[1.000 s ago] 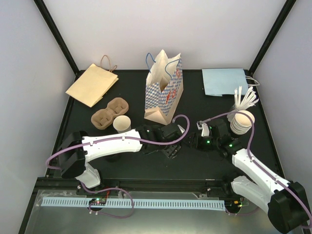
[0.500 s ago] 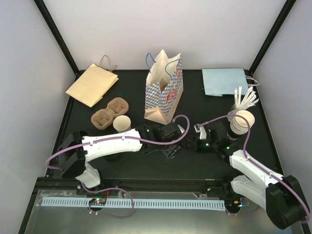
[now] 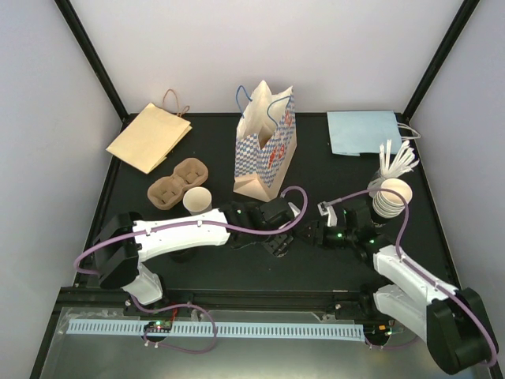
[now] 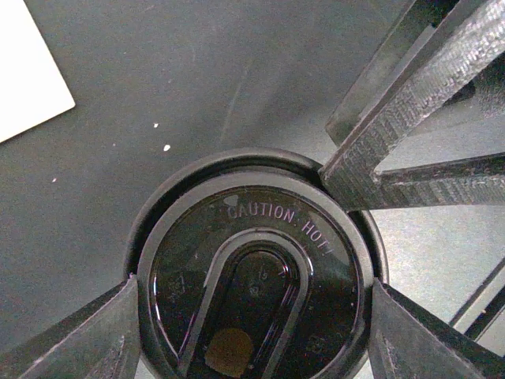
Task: Pack the takeout coffee
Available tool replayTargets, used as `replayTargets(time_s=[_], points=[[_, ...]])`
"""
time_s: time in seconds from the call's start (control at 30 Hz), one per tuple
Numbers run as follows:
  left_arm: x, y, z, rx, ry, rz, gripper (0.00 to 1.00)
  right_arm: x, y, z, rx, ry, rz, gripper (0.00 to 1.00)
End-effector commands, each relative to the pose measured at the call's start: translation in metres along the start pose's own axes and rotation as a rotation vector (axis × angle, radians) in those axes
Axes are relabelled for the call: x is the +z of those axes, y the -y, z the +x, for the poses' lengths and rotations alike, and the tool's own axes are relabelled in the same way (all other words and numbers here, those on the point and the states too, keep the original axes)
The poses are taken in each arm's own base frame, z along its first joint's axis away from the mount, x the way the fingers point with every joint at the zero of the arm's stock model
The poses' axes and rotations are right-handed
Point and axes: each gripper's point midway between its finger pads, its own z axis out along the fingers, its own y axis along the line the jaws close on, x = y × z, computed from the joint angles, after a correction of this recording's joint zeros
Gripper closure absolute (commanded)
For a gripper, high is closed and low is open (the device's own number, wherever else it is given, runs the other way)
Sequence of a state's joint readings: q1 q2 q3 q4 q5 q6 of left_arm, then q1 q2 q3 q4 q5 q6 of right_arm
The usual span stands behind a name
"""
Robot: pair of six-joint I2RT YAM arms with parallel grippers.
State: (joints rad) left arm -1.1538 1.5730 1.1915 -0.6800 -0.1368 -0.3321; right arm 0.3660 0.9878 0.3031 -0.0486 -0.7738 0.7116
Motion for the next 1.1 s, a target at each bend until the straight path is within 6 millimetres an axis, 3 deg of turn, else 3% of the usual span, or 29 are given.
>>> replayTargets(time_s=[0.0,0.17,0.37,0.73,1.07], points=[[0.006,0.010,0.027,0.026,-0.106,0.073,0.33,-0.017,0.022,-0.008,-0.003,0.060,0.190,0.42],[0.001,0.013,0.025,0.088,-0.091,0.101,0.33,-0.022,-0.009,-0.029,-0.109,0.106,0.117,0.40],[0.001,0.014,0.027,0.189,-0.105,0.116,0.33,-0.020,-0.029,-0.035,-0.162,0.119,0.019,0.40],[0.005,0.015,0.026,0.195,-0.113,0.115,0.33,-0.004,-0.002,-0.020,-0.106,0.038,0.053,0.41],[0.009,0.017,0.027,0.195,-0.119,0.124,0.33,0.010,0.034,0.007,-0.038,-0.082,0.113,0.42]])
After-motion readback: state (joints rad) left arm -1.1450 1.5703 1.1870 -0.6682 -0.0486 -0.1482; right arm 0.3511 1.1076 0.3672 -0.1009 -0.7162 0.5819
